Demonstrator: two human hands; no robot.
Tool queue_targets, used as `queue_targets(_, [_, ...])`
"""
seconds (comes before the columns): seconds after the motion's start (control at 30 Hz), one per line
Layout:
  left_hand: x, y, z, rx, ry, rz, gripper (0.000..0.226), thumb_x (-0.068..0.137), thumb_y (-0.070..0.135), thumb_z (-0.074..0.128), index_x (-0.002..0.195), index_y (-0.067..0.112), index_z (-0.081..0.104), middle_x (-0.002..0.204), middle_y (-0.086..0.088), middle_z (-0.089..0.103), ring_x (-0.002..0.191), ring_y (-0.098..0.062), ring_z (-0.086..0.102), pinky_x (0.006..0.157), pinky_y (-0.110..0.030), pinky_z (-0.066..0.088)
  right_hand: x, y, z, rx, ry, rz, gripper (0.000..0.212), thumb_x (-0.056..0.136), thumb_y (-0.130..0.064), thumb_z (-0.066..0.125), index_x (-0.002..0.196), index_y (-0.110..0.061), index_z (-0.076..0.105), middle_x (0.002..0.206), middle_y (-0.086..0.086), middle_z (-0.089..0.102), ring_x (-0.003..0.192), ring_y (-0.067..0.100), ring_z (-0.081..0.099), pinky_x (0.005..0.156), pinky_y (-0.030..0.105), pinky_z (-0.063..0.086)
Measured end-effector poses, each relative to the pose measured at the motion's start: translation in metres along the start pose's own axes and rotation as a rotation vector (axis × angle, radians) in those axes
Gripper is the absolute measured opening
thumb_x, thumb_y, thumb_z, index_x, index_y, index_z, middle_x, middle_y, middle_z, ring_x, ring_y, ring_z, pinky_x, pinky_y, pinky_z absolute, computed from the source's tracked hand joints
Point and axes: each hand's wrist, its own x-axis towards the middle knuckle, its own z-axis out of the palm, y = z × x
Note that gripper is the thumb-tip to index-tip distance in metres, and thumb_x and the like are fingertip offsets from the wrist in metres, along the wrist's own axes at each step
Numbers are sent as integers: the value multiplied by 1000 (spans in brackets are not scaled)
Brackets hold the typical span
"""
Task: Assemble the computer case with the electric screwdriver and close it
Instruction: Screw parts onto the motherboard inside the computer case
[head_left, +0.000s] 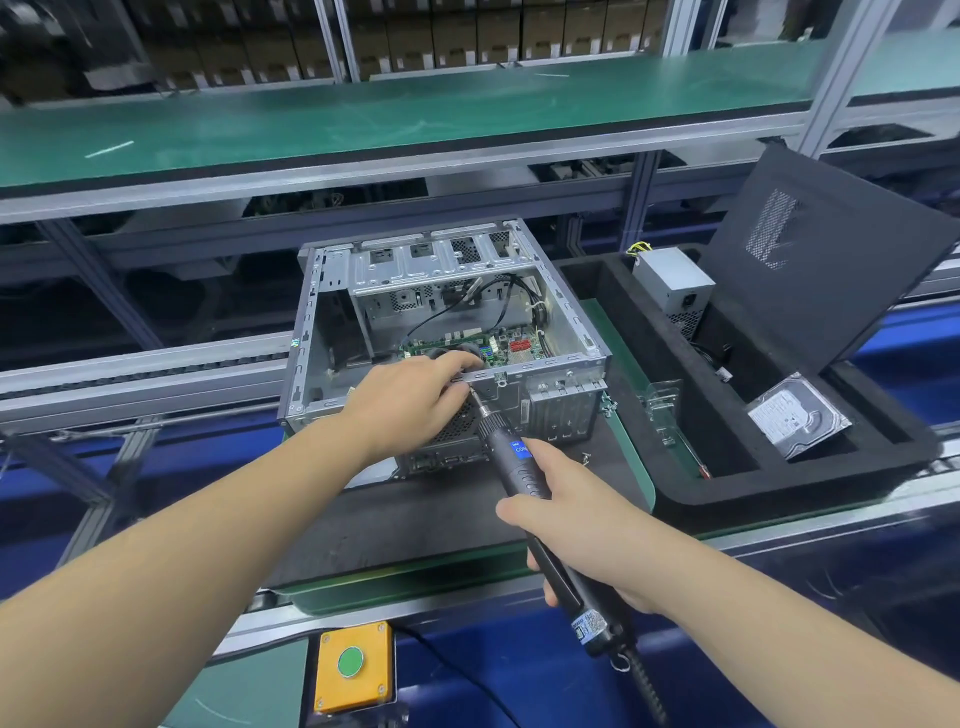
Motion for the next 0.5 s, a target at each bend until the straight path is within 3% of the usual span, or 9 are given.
queue_targets(0.13, [1, 1, 1, 51, 7, -5, 40, 105, 48, 27, 140, 42, 45, 114, 4, 68, 110, -23, 61, 78, -40, 47, 2, 1, 1, 26, -24, -4, 38, 85, -31, 69, 110, -56, 54, 95, 7, 55, 65, 22, 60, 54, 37, 59])
queue_targets(0.27, [1, 3, 1, 76, 8, -9, 39, 106, 46, 29, 139, 39, 48, 110, 2, 68, 108, -25, 61, 78, -41, 50, 2, 3, -4, -77, -49, 31, 99, 67, -36, 84, 143, -66, 28, 108, 2, 62, 58, 15, 68, 58, 32, 59])
queue_targets(0.33, [0, 4, 0, 71, 14, -7, 38, 106, 46, 30, 139, 38, 49, 109, 1, 68, 108, -25, 61, 79, -42, 51, 1, 1, -6, -75, -88, 42, 116, 64, -30, 88, 149, -67, 18, 116, 3, 61, 57, 17, 70, 58, 33, 59])
queue_targets(0.5, [1, 1, -5, -30, -12, -49, 40, 100, 45, 42, 139, 42, 49, 119, 9, 69, 111, -18, 62, 86, -37, 51, -2, -2, -6, -69, -125, 33, 121, 70, -17, 86, 152, -68, 12, 120, 5, 61, 60, 21, 72, 58, 31, 59])
